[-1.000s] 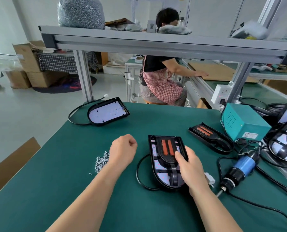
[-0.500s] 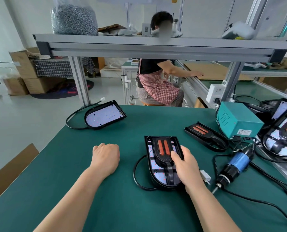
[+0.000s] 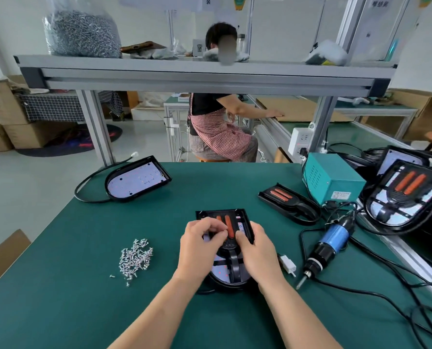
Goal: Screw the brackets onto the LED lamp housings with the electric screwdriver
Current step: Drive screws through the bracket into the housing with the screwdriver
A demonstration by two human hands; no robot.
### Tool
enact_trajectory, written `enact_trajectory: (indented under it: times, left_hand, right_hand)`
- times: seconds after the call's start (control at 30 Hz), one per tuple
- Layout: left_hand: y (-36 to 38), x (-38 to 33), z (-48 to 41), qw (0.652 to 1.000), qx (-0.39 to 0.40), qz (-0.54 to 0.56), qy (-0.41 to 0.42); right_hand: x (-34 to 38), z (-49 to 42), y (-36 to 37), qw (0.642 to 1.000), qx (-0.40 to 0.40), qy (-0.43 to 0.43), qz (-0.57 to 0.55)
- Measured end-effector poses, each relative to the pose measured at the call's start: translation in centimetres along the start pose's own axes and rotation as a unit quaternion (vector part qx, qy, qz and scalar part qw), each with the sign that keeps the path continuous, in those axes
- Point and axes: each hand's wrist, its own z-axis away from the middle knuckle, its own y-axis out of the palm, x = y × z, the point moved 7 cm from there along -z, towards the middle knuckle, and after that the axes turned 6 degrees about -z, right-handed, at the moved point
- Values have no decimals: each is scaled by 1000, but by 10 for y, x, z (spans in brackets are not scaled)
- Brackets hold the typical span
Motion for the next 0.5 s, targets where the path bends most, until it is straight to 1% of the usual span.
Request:
enact_trajectory:
  times: [0.07, 0.17, 0.23, 0.3, 0.4, 0.5]
  left_hand:
    - [5, 4, 1, 1000, 2, 21, -10]
    - [4, 5, -2, 1000, 5, 0, 7]
    - [4, 5, -3, 1000, 13, -10, 17]
    - [5, 6, -4, 1000, 20, -7, 17]
    - [6, 7, -4, 1000, 16, 2, 14]
    - [7, 7, -3, 1000, 11, 2, 13]
  right_hand:
    - [1, 0, 1, 1000, 10, -5, 13]
    - [5, 2, 1, 999, 26, -19, 43]
    - [7, 4, -9, 998, 16, -15, 65]
    - [10, 3, -40, 994, -49, -18, 94]
    - [14, 0, -102, 965, -180, -35, 189]
    - [1, -4, -150, 942, -250, 5, 223]
